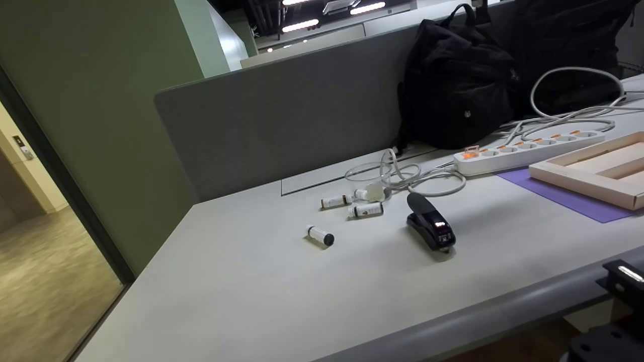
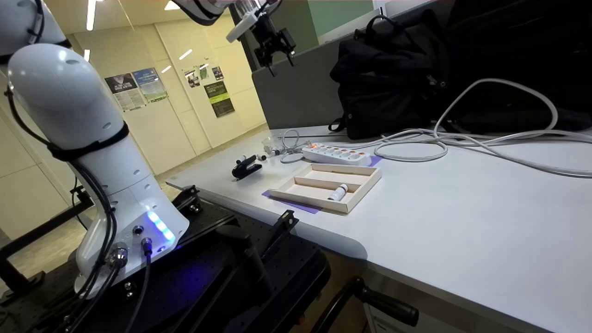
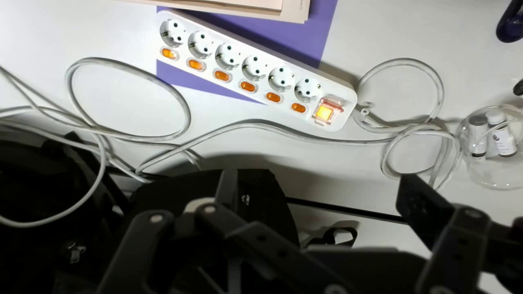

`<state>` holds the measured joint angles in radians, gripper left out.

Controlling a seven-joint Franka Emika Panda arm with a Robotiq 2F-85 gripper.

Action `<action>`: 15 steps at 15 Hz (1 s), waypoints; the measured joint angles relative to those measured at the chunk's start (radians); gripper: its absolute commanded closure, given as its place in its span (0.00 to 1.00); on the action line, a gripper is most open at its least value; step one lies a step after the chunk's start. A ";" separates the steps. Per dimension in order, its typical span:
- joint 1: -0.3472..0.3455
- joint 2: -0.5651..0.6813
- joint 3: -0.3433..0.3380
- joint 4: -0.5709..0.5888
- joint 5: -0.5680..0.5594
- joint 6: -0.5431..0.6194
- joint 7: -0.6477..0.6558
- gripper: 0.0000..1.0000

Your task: Turn on the second switch from the left

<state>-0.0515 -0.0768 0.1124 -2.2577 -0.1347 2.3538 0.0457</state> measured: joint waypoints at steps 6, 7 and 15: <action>0.014 0.088 -0.014 0.072 -0.001 -0.015 -0.002 0.00; 0.019 0.099 -0.020 0.074 -0.021 -0.011 0.008 0.25; 0.070 0.422 -0.110 0.217 -0.169 0.086 0.161 0.76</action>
<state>0.0185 0.3449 0.0029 -2.0404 -0.3040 2.4403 0.2067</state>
